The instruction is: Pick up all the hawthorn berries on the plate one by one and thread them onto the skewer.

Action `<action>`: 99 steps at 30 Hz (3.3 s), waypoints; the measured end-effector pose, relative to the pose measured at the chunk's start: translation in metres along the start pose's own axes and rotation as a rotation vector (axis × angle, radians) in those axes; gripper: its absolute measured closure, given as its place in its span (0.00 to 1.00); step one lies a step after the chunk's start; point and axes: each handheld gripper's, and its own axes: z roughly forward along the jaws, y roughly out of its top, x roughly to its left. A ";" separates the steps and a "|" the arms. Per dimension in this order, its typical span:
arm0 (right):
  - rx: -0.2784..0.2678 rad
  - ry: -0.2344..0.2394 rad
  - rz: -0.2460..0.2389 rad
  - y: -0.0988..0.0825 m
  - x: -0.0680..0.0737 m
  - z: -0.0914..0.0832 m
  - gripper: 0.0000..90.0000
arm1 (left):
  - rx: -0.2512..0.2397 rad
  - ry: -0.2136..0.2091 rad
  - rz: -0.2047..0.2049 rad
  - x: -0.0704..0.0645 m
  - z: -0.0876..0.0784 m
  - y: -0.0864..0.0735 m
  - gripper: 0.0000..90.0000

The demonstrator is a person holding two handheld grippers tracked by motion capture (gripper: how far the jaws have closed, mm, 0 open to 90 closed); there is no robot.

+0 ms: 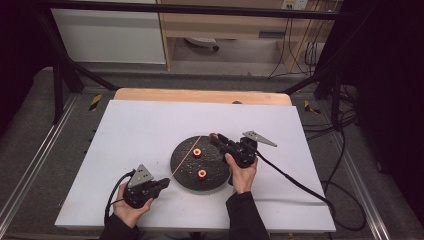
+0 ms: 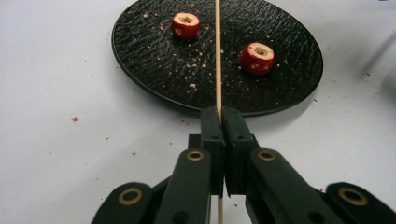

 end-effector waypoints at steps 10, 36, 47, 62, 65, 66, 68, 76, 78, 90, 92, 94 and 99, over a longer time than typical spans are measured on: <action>-0.083 0.003 0.052 -0.004 -0.004 0.010 0.68 | -0.013 -0.009 -0.008 -0.006 0.003 0.002 0.98; -0.170 0.018 0.020 -0.012 -0.006 0.017 0.68 | -0.012 -0.037 -0.016 -0.013 0.010 0.003 0.98; -0.167 0.030 0.010 -0.015 -0.005 0.018 0.68 | -0.023 -0.039 -0.029 -0.016 0.012 0.004 0.98; -0.169 0.037 0.004 -0.017 -0.003 0.016 0.68 | -0.048 -0.030 -0.066 -0.023 0.021 0.014 0.98; -0.170 0.043 0.006 -0.015 -0.002 0.014 0.68 | -0.062 -0.029 -0.065 -0.025 0.022 0.016 0.98; -0.163 0.048 0.009 -0.015 -0.002 0.014 0.68 | -0.065 -0.026 -0.064 -0.026 0.022 0.017 0.98; -0.157 0.054 0.013 -0.015 -0.002 0.014 0.68 | -0.066 -0.025 -0.067 -0.026 0.023 0.019 0.98; -0.123 0.068 0.028 -0.019 -0.001 0.014 0.68 | -0.071 -0.024 -0.077 -0.027 0.030 0.029 0.98; -0.121 0.070 0.032 -0.020 0.000 0.014 0.68 | -0.074 -0.026 -0.079 -0.027 0.032 0.032 0.98; -0.071 0.083 0.042 -0.024 0.003 0.012 0.68 | -0.070 -0.026 -0.068 -0.023 0.045 0.054 0.98; -0.060 0.082 0.038 -0.026 0.003 0.012 0.68 | -0.071 -0.019 -0.059 -0.023 0.048 0.058 0.98; -0.047 0.083 0.038 -0.028 0.003 0.012 0.68 | -0.072 -0.016 -0.057 -0.023 0.051 0.061 0.98; -0.037 0.076 0.026 -0.030 0.003 0.012 0.68 | -0.064 -0.016 -0.051 -0.023 0.058 0.065 0.99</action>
